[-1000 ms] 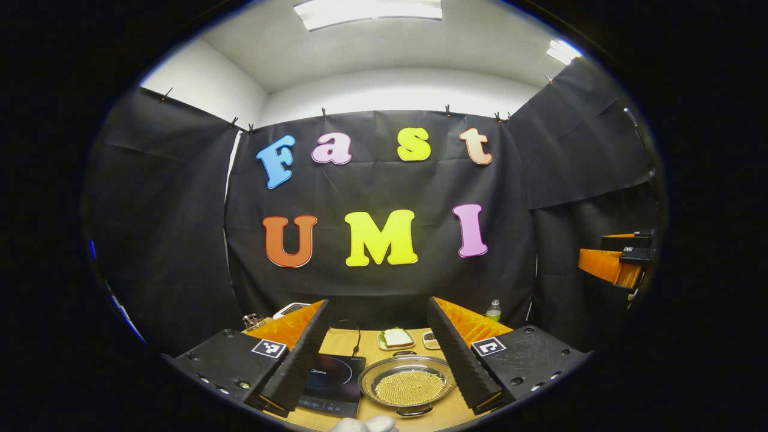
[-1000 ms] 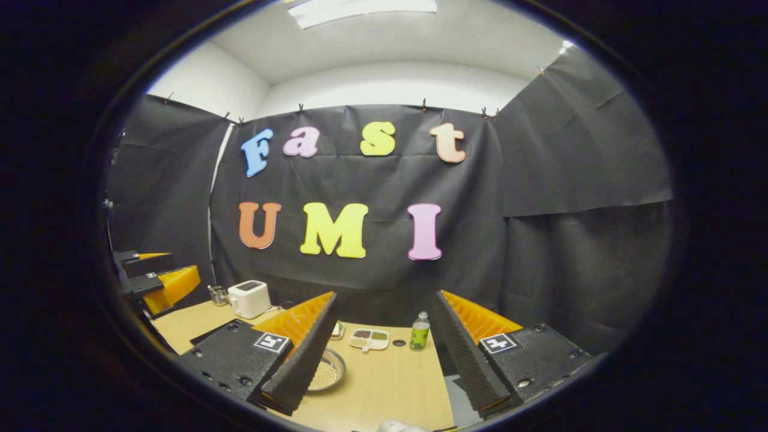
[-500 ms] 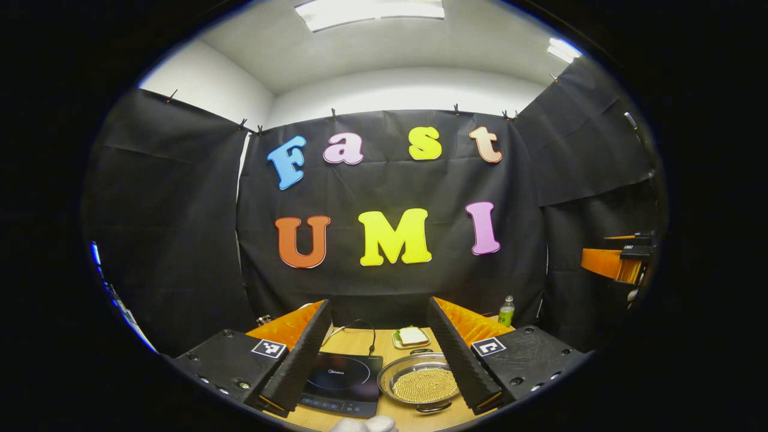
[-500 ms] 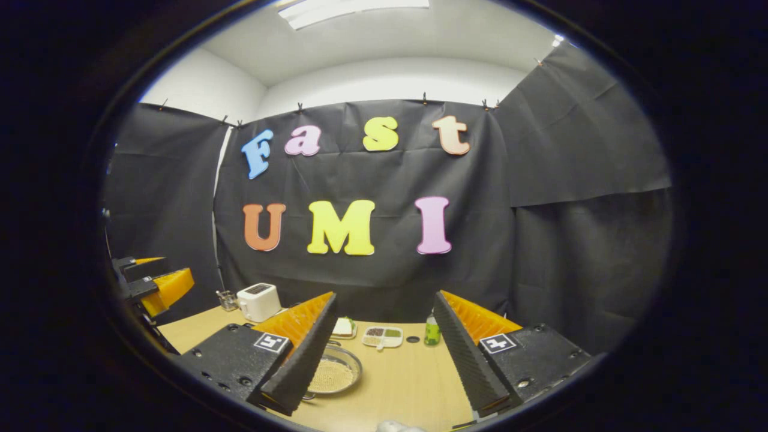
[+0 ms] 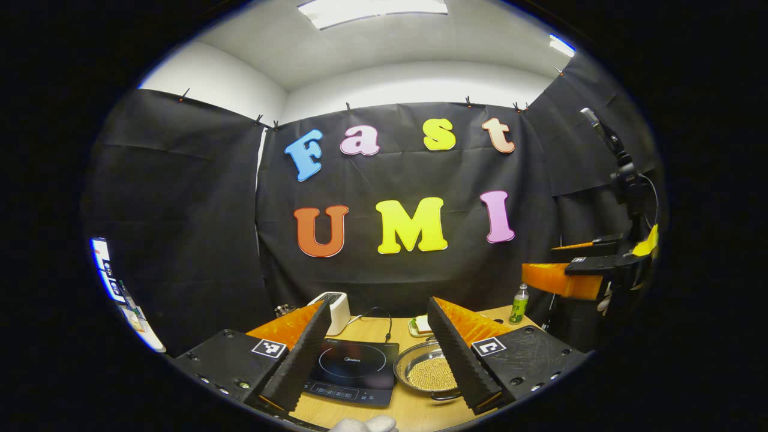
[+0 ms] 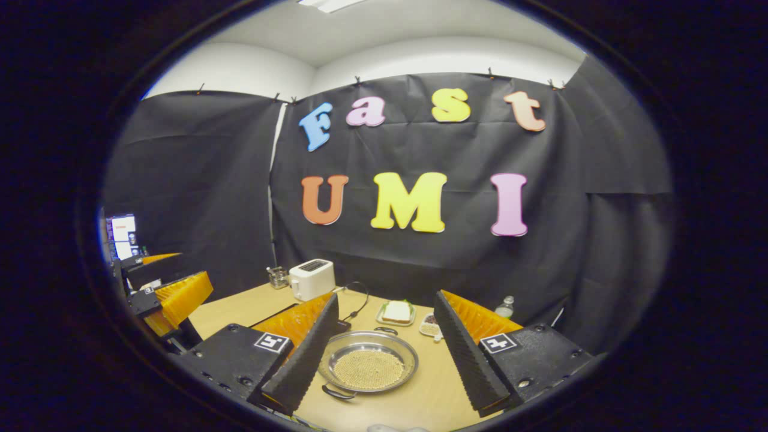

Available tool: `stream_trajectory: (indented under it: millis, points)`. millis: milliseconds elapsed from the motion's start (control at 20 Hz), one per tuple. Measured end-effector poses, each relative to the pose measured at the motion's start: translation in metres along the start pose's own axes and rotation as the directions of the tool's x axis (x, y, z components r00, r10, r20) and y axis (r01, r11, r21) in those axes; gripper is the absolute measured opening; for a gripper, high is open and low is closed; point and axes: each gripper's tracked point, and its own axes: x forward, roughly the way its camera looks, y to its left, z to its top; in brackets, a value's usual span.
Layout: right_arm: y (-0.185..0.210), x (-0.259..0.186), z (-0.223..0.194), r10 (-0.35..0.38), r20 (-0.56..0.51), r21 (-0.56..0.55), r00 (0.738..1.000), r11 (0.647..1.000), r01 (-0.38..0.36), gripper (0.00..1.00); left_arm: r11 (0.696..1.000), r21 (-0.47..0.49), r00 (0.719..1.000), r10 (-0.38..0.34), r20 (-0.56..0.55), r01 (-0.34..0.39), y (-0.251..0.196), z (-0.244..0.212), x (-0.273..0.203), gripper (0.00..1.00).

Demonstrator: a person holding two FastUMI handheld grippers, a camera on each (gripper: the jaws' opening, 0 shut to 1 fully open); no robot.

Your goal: First push the handle of the pot to place it horizontally, then grasp the pot with both hands and set it on the induction cooktop.

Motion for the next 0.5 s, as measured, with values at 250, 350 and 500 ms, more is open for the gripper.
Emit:
stream_trajectory:
  millis: [250,350,500]
  points:
    - [0.044,0.046,-0.058,0.093,-0.149,0.004,0.984,0.996,-0.094,1.00,1.000,-0.010,1.000,0.013,-0.021,-0.014,0.010,-0.017,-0.011,0.96]
    - [0.058,0.061,-0.085,0.117,-0.214,0.012,0.970,0.993,-0.117,0.94,1.000,0.001,0.999,0.024,-0.028,-0.024,0.014,-0.023,-0.015,0.96]
    - [0.082,0.078,-0.132,0.170,-0.331,0.058,0.928,0.985,-0.160,0.89,1.000,0.000,0.999,0.019,-0.034,-0.019,0.015,-0.032,-0.019,0.96]
